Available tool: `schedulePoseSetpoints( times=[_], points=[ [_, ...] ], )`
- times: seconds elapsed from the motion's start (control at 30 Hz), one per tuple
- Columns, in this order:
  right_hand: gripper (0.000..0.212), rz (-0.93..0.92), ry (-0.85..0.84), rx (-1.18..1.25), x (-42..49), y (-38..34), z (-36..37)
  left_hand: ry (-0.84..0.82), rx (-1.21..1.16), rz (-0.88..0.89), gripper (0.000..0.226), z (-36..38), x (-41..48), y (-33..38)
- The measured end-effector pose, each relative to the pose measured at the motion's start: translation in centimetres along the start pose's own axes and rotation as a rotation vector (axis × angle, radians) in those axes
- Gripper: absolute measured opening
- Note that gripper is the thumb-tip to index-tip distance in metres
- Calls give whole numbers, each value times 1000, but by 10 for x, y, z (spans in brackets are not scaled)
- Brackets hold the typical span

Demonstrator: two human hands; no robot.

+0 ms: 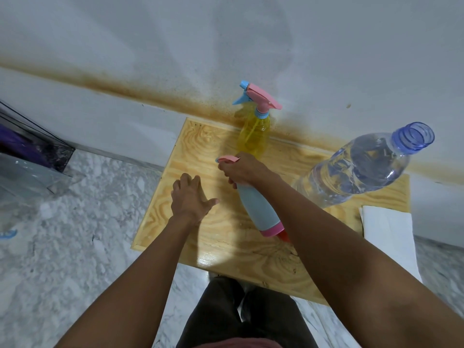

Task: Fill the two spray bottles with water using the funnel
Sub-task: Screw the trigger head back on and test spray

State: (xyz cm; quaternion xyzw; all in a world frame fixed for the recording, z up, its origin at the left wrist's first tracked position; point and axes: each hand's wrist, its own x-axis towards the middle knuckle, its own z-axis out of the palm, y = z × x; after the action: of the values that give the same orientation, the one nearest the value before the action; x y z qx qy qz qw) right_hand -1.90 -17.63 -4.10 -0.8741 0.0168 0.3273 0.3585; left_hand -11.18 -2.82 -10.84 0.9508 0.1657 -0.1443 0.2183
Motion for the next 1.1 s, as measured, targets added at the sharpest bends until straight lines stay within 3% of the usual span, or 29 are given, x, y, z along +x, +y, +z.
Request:
schedulePoseSetpoints(
  times=[0.9,1.1],
  points=[
    [37,-15,-3,1,4,4,1,-41,6,-27,91,2,3,-1],
    [38,-18,-37,-88,4,0,0,-48,4,-33,93,2,4,-2]
  ],
)
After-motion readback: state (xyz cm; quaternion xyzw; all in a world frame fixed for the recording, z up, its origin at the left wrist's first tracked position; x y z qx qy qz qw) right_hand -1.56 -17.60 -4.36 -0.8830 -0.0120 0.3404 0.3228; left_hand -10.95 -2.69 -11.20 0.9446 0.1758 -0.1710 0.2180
